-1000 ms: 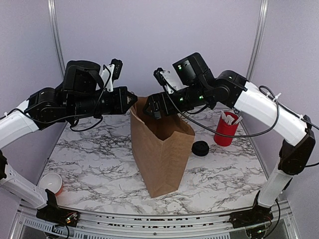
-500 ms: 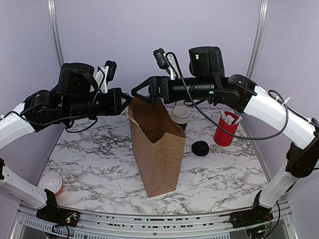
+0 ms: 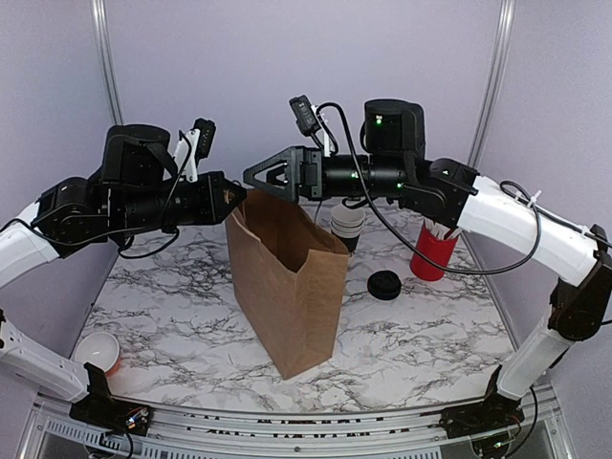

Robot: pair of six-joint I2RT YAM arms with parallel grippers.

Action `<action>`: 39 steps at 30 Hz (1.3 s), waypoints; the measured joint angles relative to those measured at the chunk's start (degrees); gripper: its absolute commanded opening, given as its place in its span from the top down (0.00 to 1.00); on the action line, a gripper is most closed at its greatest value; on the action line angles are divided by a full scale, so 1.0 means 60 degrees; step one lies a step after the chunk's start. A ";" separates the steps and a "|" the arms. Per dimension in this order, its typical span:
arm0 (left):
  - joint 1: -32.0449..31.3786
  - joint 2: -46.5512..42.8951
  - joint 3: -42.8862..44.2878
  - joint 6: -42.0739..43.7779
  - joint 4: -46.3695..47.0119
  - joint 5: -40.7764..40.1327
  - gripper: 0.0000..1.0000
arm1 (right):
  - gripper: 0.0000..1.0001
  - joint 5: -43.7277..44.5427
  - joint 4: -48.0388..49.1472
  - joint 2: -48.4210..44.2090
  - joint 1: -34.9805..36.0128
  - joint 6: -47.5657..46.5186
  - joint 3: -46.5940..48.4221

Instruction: Pack the takeout coffee

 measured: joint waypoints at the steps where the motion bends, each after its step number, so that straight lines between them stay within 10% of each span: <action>1: 0.0015 -0.0036 -0.0058 0.0000 0.0000 -0.0004 1.00 | 0.00 -0.0124 0.0149 0.0000 -0.0007 0.0029 0.0000; 16: 0.0182 -0.0299 -0.0302 -0.0011 -0.0007 -0.0015 0.99 | 0.00 -0.2149 0.1741 -0.0208 -0.0033 0.0219 -0.0255; 39: 0.0189 -0.0816 -0.0382 -0.0178 -0.0015 -0.0390 0.42 | 0.00 0.0568 -0.0441 -0.2637 -0.0739 -0.1140 -0.0965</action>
